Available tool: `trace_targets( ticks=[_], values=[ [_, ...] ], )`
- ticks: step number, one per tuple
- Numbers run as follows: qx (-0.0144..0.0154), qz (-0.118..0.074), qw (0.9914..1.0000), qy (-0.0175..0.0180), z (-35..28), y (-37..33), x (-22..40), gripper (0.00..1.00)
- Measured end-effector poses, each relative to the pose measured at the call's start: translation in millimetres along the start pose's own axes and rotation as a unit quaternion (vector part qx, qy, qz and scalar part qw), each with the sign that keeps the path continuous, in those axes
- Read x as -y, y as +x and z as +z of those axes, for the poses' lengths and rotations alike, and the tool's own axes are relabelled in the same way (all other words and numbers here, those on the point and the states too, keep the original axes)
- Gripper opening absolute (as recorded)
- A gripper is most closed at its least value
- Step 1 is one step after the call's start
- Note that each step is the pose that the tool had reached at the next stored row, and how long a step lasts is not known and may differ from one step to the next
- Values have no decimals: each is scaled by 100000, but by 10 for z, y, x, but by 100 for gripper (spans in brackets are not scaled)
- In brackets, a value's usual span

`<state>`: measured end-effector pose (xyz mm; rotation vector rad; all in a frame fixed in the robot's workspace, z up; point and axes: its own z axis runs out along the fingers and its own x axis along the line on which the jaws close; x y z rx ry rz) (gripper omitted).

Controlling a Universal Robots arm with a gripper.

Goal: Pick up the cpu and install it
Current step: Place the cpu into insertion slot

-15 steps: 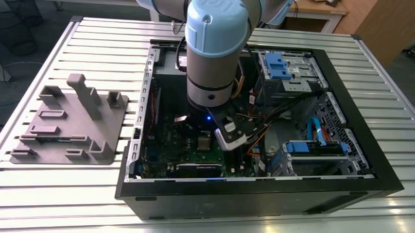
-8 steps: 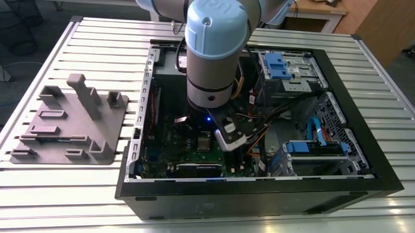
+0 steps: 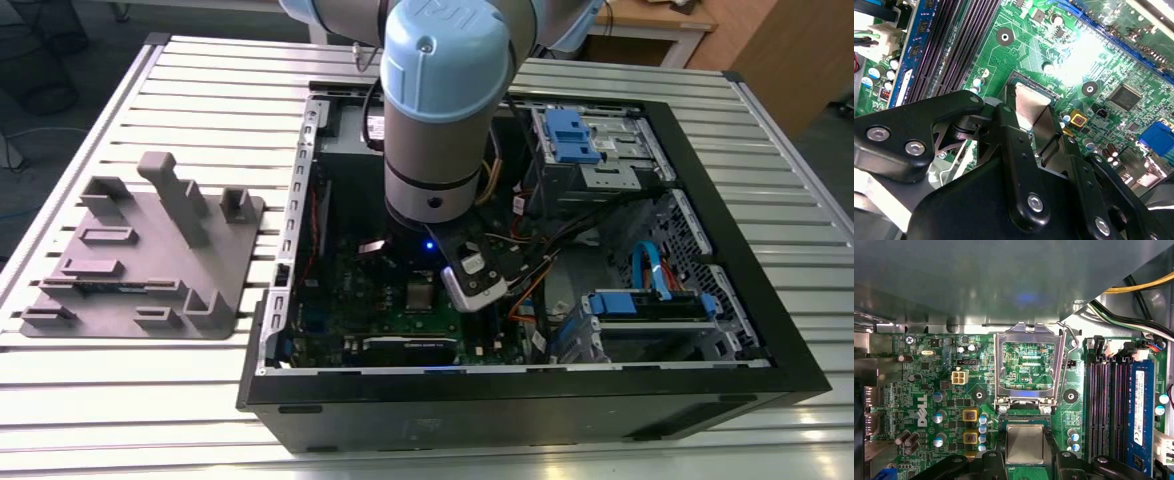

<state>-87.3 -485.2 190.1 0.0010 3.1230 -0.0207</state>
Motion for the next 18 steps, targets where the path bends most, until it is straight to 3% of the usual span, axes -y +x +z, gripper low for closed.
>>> trace_targets(
  ticks=[8,18],
  values=[
    [13,0,100000,-34,-11,-1,-1,47],
    [5,-2,100000,-11,-160,-3,2,47]
  ],
)
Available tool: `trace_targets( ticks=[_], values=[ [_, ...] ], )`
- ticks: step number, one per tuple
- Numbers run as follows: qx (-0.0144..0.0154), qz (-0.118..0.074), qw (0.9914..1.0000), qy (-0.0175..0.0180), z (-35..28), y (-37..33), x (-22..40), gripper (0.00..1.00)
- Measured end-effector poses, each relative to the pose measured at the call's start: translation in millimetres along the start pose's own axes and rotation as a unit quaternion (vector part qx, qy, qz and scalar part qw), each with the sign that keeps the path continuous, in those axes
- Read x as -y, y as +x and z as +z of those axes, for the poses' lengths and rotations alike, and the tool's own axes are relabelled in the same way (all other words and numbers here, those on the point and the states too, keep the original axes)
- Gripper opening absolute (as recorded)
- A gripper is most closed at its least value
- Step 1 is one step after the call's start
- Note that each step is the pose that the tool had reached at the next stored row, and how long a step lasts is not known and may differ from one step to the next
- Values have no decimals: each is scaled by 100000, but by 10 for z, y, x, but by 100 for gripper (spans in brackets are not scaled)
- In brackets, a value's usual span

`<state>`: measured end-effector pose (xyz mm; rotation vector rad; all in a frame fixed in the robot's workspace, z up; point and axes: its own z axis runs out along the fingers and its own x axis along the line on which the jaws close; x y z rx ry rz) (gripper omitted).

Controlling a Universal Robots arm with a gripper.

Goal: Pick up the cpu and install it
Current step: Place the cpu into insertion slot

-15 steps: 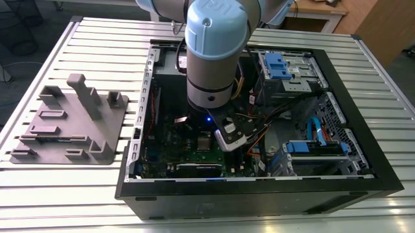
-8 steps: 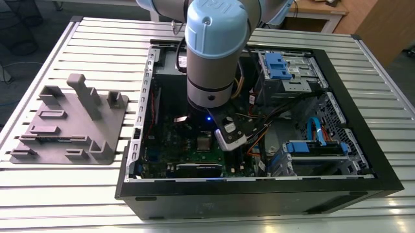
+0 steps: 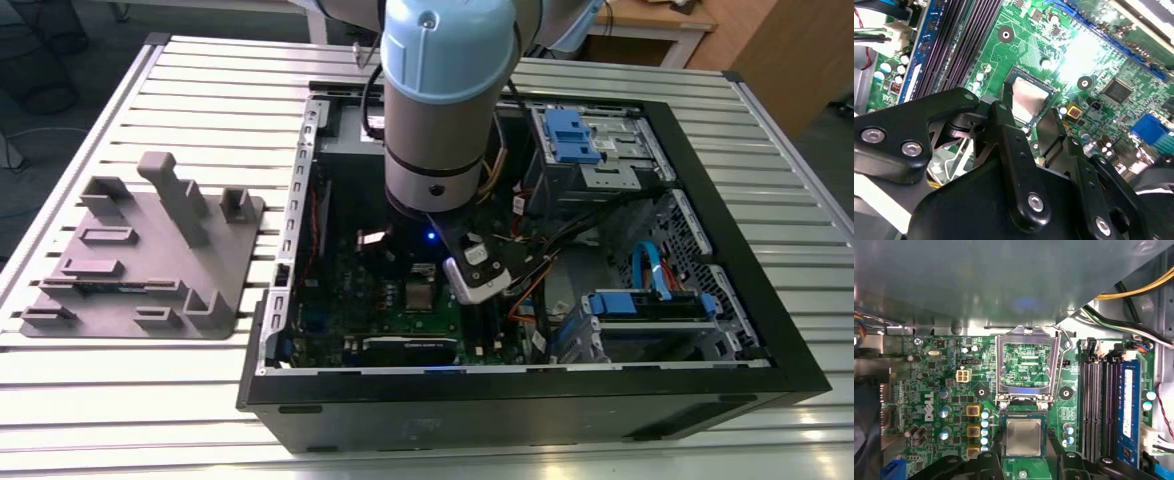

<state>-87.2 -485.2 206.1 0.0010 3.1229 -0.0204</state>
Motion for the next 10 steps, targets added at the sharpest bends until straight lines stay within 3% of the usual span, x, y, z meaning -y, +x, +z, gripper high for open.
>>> trace_targets(
  ticks=[6,10],
  values=[
    [2,-1,100000,-1,-17,0,0,47],
    [2,0,100000,-1,-28,-1,0,33]
  ],
)
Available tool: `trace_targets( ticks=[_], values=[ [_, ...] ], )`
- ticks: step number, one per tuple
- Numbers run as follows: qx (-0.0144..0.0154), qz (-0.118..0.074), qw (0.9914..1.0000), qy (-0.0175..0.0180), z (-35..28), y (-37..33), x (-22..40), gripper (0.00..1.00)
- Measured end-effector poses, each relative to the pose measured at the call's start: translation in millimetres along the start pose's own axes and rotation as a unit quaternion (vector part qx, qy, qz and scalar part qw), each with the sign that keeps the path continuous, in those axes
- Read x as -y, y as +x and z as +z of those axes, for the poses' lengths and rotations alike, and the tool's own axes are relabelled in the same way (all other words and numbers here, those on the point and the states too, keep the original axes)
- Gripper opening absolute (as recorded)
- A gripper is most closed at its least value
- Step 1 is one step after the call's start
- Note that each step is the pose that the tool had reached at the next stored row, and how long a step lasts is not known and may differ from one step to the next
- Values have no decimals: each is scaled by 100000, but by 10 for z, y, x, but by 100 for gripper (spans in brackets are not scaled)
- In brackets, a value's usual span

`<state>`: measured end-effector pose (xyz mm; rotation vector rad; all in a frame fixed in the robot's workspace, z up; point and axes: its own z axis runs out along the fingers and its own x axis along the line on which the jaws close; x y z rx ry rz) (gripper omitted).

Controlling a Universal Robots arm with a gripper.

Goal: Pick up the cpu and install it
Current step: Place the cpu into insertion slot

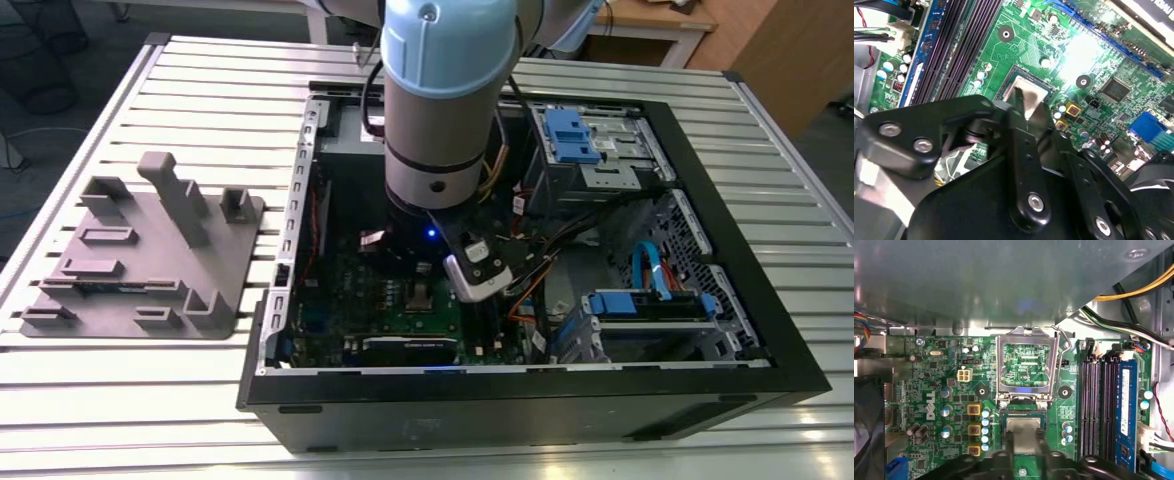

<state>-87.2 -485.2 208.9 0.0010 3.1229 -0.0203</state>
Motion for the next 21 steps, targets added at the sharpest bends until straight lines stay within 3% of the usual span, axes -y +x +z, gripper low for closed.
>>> trace_targets(
  ticks=[2,4,6,7,21],
  values=[
    [-2,-1,100000,0,-6,0,0,27],
    [-3,-2,100000,1,-12,0,0,15],
    [-2,-3,100000,4,-18,0,0,15],
    [-1,-1,100000,0,-20,0,0,11],
    [1,-2,100000,-4,-60,-1,1,11]
  ],
)
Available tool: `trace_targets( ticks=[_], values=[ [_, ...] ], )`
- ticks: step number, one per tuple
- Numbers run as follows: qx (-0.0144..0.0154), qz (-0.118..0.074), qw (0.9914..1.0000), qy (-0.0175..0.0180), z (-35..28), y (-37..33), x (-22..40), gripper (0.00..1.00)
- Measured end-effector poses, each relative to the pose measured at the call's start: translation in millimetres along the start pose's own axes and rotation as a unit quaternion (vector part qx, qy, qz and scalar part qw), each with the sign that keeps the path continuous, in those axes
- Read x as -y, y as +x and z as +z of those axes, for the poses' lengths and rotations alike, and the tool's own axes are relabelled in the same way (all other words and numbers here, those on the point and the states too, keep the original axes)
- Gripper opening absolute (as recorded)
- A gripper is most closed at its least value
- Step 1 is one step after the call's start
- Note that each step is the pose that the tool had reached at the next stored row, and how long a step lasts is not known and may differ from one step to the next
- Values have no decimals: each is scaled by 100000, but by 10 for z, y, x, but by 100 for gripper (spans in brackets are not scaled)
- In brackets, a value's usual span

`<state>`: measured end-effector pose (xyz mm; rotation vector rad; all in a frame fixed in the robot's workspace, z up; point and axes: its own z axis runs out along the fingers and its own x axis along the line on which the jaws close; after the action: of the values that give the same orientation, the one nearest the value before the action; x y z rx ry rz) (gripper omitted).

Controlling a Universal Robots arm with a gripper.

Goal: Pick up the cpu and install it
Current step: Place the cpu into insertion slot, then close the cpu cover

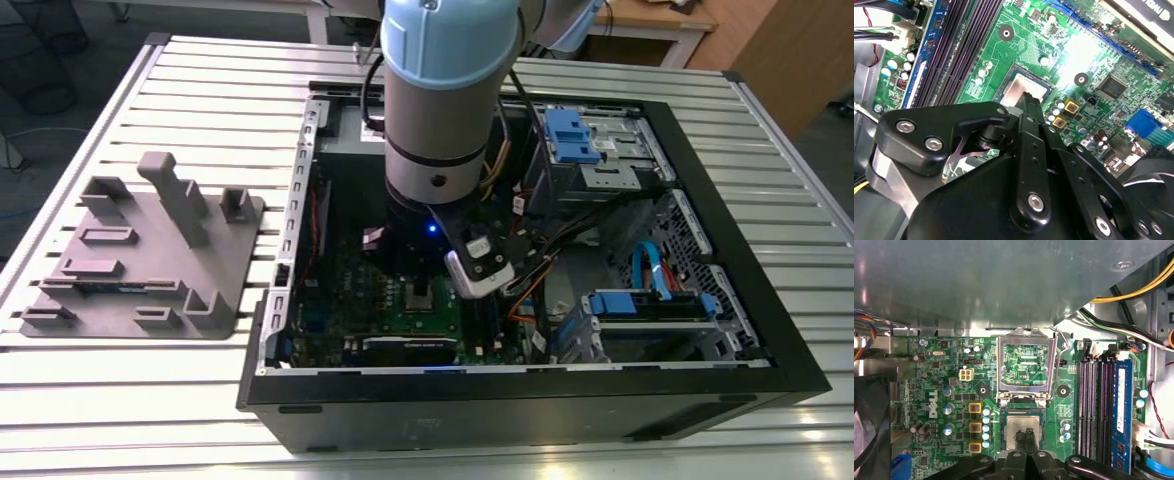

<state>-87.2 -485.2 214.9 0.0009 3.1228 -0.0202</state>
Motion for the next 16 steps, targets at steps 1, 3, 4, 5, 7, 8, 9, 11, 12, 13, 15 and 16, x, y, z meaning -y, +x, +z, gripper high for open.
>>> trace_targets(
  ticks=[1,3,4,5,7,8,9,11,12,13,15,16],
  values=[
    [-2,1,100000,3,-3,0,0,11],
    [-3,1,100000,7,-9,0,0,11],
    [-2,1,100000,4,-12,0,0,11],
    [-3,2,100000,7,-15,0,0,11],
    [-3,1,100000,5,-21,0,0,11],
    [-3,2,100000,9,-24,0,1,11],
    [-1,1,100000,3,-26,0,1,11],
    [-3,1,100000,6,-32,0,1,11],
    [-3,3,100000,6,-35,0,0,11],
    [-2,2,100000,5,-38,-1,1,11],
    [-4,0,100000,9,-44,-1,1,11],
    [-2,1,100000,6,-47,-1,1,11]
  ],
)
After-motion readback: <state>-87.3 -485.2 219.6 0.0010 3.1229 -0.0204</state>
